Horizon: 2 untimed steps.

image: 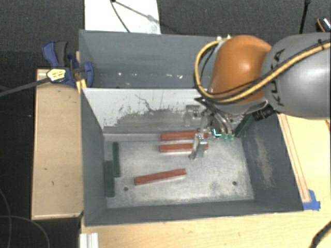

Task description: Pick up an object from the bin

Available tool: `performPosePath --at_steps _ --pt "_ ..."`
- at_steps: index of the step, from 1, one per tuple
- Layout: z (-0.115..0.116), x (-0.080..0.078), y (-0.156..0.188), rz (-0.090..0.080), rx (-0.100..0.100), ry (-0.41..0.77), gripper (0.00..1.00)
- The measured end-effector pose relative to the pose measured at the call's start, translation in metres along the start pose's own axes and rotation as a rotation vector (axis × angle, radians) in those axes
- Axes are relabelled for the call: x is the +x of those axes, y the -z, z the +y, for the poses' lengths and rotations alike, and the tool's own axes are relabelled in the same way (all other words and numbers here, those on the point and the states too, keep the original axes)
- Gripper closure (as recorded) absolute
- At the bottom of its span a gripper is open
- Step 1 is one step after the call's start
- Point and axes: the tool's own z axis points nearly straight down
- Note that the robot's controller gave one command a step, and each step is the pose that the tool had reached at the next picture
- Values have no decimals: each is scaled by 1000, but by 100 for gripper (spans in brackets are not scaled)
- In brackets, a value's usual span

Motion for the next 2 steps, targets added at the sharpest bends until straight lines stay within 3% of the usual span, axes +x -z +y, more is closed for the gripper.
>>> performPosePath --at_steps 1,2 --pt "60 67 -117 2 0 179 0" --pt "59 84 -82 -4 0 149 0"
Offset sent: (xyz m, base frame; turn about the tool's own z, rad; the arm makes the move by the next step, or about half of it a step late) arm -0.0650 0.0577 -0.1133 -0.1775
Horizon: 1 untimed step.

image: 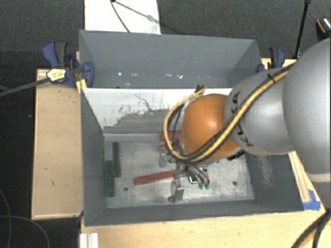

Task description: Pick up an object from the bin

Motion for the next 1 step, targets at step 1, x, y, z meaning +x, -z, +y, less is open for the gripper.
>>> performPosePath --at_steps 1 --pt "-3 -8 -2 -5 0 -196 0"
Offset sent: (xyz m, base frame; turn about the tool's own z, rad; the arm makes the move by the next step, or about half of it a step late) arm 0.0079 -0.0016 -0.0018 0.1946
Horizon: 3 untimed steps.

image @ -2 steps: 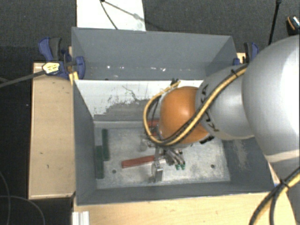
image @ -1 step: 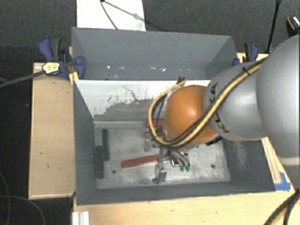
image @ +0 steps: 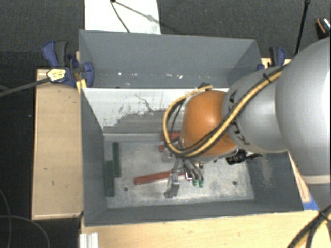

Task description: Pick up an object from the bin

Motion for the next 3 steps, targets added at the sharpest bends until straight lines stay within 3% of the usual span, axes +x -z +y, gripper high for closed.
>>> performPosePath --at_steps 1,2,3 --pt "-3 9 -31 7 2 -159 0" --pt "-3 9 -31 6 2 -161 0" --pt "-3 9 -31 6 1 -162 100"
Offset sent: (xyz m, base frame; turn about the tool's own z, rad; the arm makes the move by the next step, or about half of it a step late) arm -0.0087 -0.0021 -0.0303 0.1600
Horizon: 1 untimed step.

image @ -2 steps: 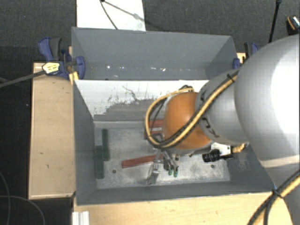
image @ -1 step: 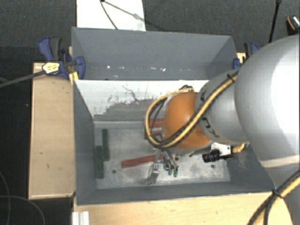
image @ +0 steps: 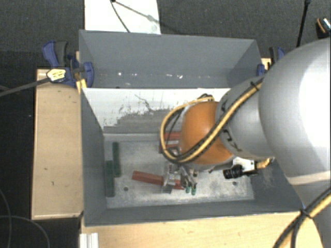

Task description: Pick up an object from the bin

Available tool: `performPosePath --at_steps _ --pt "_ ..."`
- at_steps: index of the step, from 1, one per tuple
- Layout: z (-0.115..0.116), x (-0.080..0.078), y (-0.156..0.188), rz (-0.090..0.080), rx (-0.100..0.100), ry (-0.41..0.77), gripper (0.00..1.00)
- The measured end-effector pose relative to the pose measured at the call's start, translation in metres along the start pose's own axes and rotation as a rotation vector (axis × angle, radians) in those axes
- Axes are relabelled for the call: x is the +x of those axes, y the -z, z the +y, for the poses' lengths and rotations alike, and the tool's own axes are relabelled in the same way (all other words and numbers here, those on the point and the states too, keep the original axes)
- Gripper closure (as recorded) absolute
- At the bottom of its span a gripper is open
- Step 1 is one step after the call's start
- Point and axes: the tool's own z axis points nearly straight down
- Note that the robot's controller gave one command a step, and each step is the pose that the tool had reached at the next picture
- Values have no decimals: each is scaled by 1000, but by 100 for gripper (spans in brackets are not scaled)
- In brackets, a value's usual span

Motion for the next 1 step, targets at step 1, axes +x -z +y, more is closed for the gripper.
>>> performPosePath --at_steps 1 --pt "1 -2 113 -11 -4 4 100"
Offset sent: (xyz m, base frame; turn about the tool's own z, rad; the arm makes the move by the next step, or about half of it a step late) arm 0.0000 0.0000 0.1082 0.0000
